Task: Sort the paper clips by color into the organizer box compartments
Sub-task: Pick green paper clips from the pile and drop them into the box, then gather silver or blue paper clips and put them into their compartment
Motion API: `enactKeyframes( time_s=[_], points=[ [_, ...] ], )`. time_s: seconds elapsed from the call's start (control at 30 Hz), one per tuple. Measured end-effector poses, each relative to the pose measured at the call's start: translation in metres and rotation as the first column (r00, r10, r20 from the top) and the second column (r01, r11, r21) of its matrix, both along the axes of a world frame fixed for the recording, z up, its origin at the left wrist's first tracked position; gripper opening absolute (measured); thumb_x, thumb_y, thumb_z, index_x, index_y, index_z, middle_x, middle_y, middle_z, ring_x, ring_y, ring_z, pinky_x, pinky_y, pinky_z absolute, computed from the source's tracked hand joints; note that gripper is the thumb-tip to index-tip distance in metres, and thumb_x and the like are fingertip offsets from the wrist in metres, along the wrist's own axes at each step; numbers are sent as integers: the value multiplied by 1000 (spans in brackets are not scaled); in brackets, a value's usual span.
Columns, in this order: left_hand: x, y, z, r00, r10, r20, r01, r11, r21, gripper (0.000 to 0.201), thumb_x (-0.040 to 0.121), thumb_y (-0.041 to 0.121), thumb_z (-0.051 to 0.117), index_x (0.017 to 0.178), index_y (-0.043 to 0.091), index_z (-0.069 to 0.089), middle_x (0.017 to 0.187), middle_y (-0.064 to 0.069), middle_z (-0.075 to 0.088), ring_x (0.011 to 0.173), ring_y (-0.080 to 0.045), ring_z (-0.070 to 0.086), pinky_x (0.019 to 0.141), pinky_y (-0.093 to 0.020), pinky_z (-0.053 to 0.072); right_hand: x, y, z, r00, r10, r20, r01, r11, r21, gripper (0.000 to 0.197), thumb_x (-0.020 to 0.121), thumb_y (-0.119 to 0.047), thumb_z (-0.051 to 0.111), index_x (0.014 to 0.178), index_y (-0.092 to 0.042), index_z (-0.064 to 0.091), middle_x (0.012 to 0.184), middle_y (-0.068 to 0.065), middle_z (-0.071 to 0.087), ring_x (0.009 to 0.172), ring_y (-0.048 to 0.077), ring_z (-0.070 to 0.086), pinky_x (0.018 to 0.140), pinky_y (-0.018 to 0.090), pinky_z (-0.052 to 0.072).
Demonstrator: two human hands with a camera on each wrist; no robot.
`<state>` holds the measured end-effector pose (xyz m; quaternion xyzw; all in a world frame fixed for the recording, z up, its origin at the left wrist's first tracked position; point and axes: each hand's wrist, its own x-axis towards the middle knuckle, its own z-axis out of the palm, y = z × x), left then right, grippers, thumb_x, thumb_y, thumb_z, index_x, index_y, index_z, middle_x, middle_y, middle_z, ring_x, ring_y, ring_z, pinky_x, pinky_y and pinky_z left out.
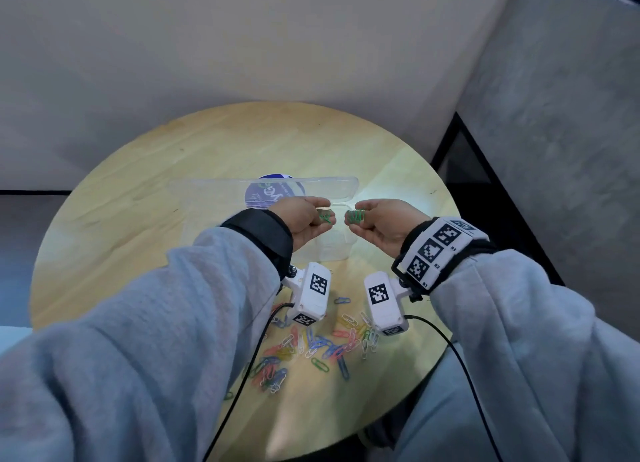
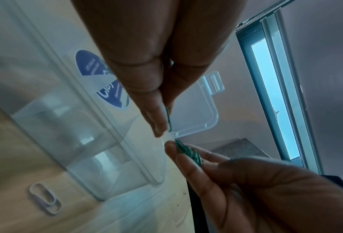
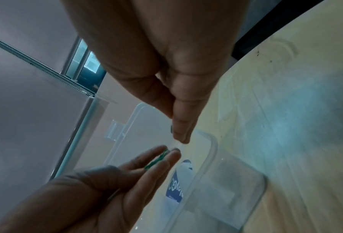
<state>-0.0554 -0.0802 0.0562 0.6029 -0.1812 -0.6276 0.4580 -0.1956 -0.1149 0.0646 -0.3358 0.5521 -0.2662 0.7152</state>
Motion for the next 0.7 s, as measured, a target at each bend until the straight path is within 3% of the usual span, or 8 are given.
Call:
enactKeyframes(
  time_s=[0.17,0.23,0.33,0.43,0.5,0.57,0.63,0.7],
  points=[
    [-2,-1,-3,995,-80,67,85,994,-67,48,91,-17,33,130,4,52,84,-5,47,79,-12,51,75,-19,48,2,6,1,997,76,-10,-76,994,-74,49,87,19,28,131,2,43,146,28,33,137,33,35,104,31,41],
    [0,3,1,992,-105,71,112,989,-99,45,91,-15,36,130,3,51,85,-4,49,84,-12,52,79,-21,49,-2,10,2,994,103,-39,-107,988,-108,46,89,16,32,130,1,45,141,25,42,136,30,39,102,29,43],
    [2,13,13,992,-117,48,123,981,-151,41,91,-15,37,124,4,53,95,-6,56,97,-17,59,85,-24,52,-13,17,6,984,135,-113,-156,968,-196,32,92,9,39,120,-2,52,102,11,59,109,22,57,85,23,49],
    [0,32,24,923,-272,273,317,939,-135,26,91,-9,43,99,9,60,83,-7,58,73,-14,61,66,-18,55,-25,29,10,953,173,-248,-237,937,-257,19,90,8,43,92,-6,56,79,7,57,72,16,57,67,23,51],
    [-4,47,22,653,-471,593,555,831,48,18,91,1,51,96,14,62,77,-1,59,64,-9,58,60,-16,51,-31,41,8,891,227,-394,-343,903,-257,18,90,4,48,80,-10,55,73,7,56,63,16,55,60,23,50],
    [-8,61,14,239,-588,773,671,675,306,15,89,12,57,101,17,66,74,6,60,61,-7,56,55,-14,44,-33,57,2,776,305,-552,-477,856,-197,15,89,-3,54,76,-10,55,70,6,56,61,15,54,59,23,50],
    [-12,72,4,-79,-626,776,646,561,518,20,89,16,58,107,17,66,87,4,63,72,-12,57,55,-16,39,-34,72,-9,618,392,-682,-597,798,-83,13,89,-9,58,76,-11,56,70,4,58,62,14,55,63,23,52],
    [-16,80,-7,-258,-639,725,582,496,644,23,90,15,55,110,18,64,106,-1,62,92,-21,59,66,-19,39,-33,82,-23,485,450,-750,-658,753,26,14,88,-10,60,75,-11,57,74,5,60,68,17,57,73,29,55]
  ],
)
